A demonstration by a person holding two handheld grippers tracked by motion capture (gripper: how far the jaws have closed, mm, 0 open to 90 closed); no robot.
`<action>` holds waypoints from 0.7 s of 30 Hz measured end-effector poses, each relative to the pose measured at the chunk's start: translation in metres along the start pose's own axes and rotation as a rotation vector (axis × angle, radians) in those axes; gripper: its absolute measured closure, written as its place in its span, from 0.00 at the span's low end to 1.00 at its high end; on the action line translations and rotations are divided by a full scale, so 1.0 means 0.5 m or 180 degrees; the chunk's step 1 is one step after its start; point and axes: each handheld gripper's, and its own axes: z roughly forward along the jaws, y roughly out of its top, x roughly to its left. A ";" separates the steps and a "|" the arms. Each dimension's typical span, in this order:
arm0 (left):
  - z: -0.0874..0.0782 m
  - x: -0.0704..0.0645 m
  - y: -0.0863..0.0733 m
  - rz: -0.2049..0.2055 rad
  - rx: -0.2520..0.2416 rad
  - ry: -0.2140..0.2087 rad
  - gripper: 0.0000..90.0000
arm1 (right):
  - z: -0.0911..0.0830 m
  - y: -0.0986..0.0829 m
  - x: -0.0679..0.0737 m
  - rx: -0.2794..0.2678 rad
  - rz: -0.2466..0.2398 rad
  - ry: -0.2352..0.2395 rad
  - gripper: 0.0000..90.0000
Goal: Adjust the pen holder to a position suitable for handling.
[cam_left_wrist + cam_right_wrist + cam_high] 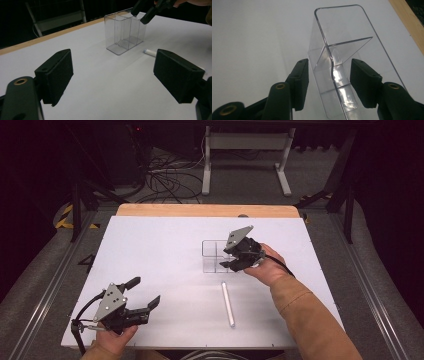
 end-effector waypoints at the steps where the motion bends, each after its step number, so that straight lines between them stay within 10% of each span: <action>1: 0.000 0.000 0.000 -0.0001 -0.0001 -0.0001 0.19 | 0.000 0.000 0.000 0.0000 0.0000 0.0000 0.55; 21: 0.001 0.003 -0.001 -0.0025 0.0003 -0.0018 0.19 | 0.066 0.019 -0.007 0.0331 -0.0152 0.0013 0.68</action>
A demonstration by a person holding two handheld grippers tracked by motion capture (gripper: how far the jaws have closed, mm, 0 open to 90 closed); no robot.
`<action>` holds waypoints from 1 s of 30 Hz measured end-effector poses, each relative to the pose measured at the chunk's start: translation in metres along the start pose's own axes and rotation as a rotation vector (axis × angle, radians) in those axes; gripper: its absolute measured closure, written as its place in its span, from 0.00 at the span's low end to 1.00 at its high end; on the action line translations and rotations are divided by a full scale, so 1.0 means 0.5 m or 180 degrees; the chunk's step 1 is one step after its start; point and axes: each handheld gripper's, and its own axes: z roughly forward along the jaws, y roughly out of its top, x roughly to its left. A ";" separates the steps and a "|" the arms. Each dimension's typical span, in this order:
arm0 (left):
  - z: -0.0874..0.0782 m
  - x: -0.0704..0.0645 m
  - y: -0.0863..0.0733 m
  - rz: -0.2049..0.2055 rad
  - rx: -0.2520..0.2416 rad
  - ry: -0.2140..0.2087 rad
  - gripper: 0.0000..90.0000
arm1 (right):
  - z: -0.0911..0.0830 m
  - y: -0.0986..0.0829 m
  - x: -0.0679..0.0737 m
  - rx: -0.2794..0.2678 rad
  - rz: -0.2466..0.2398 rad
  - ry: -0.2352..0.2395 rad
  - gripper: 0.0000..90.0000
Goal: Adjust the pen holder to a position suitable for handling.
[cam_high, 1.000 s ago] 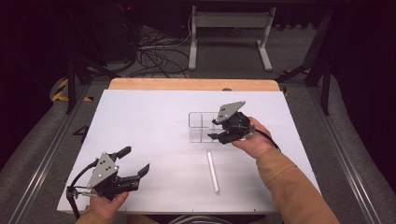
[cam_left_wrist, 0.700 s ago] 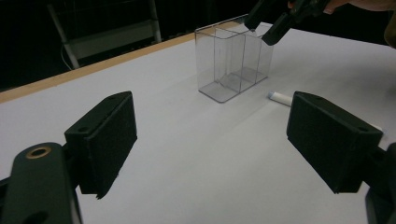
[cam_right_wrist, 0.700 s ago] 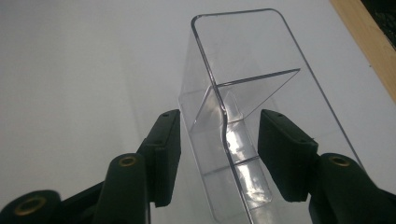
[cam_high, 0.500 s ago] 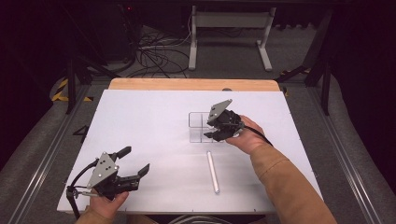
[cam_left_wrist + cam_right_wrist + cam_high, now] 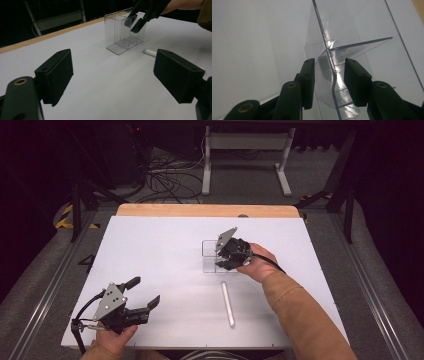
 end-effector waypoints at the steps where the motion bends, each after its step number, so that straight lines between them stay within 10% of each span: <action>1: 0.000 0.000 0.000 0.0002 0.0003 -0.0003 0.19 | 0.002 0.000 -0.001 0.0009 -0.0004 0.0024 0.68; 30: 0.001 -0.001 0.000 0.0007 0.0011 -0.0016 0.19 | -0.003 0.007 0.018 0.0063 -0.0424 0.0116 0.94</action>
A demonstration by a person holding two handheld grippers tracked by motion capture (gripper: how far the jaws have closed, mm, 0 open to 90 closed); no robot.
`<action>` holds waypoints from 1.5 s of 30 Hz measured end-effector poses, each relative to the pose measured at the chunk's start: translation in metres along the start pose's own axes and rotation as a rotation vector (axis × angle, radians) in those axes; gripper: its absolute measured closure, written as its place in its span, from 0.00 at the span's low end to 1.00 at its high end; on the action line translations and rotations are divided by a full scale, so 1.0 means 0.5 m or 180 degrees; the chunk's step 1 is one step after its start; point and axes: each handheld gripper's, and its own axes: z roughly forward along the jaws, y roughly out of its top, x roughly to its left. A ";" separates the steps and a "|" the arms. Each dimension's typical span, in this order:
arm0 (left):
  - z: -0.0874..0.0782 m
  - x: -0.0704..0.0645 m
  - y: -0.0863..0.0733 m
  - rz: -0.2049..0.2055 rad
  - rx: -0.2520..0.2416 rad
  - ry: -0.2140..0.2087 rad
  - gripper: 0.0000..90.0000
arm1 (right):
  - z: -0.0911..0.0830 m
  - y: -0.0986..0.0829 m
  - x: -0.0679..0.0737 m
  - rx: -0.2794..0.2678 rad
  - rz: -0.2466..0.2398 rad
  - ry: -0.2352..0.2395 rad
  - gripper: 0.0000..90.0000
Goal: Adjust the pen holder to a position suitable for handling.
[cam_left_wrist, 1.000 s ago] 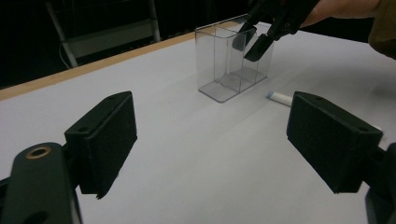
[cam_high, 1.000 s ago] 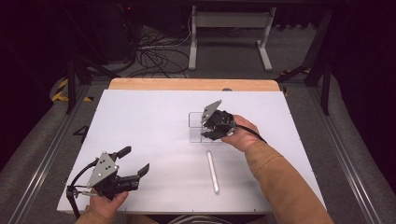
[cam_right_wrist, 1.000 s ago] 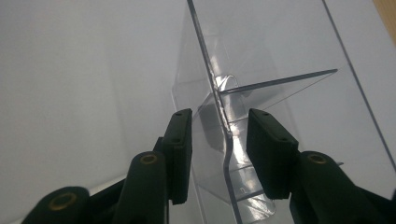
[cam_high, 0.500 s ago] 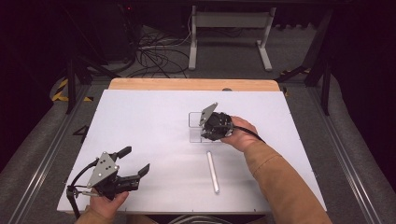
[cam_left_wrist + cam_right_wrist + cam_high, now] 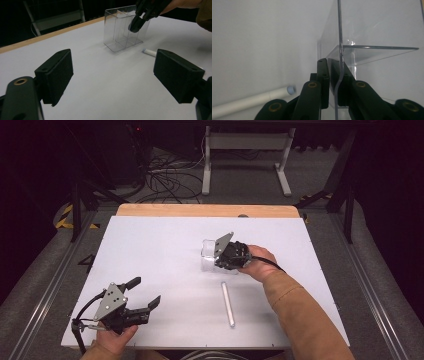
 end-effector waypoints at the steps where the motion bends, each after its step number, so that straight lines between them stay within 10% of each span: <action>1: 0.000 0.000 0.000 0.0000 0.0000 0.0000 0.19 | -0.005 0.003 0.002 -0.0042 0.0001 0.0008 0.94; 19: -0.002 0.004 0.000 -0.0014 -0.0015 0.0015 0.19 | 0.003 0.127 0.086 -0.0177 -0.0146 0.0336 0.95; 45: -0.002 0.008 -0.001 -0.0069 -0.0016 -0.0007 0.19 | 0.053 0.146 0.098 -0.0017 -0.0041 0.0405 0.94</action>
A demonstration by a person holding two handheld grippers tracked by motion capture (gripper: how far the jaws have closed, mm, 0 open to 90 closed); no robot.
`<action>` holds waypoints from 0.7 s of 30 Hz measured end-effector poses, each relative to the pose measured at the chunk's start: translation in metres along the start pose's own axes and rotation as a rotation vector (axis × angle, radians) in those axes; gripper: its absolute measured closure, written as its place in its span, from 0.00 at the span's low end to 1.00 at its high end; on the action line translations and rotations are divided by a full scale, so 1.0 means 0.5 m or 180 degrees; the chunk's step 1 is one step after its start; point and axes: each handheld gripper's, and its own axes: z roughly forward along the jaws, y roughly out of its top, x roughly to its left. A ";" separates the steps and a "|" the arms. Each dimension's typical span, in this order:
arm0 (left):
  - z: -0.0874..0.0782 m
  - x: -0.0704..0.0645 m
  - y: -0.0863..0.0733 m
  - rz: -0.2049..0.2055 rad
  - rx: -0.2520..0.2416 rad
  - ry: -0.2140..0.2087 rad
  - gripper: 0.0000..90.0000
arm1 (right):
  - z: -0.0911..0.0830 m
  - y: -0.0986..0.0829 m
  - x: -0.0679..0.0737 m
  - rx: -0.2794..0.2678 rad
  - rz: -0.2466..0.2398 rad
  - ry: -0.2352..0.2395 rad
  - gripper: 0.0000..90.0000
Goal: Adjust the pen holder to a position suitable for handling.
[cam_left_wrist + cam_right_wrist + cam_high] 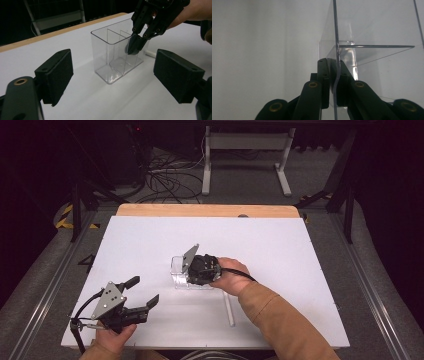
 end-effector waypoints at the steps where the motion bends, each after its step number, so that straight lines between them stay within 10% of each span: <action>1: 0.000 0.000 0.000 -0.0004 -0.0002 -0.0002 0.19 | 0.000 0.000 0.000 -0.0005 0.0014 -0.0005 0.94; 16: 0.006 0.001 0.003 0.0040 -0.0004 -0.0020 0.19 | 0.005 0.003 -0.001 -0.0042 0.0155 -0.0068 0.92; 21: 0.004 0.004 0.001 0.0040 0.0001 -0.0021 0.19 | -0.029 -0.005 0.004 -0.0358 0.0222 -0.0101 0.71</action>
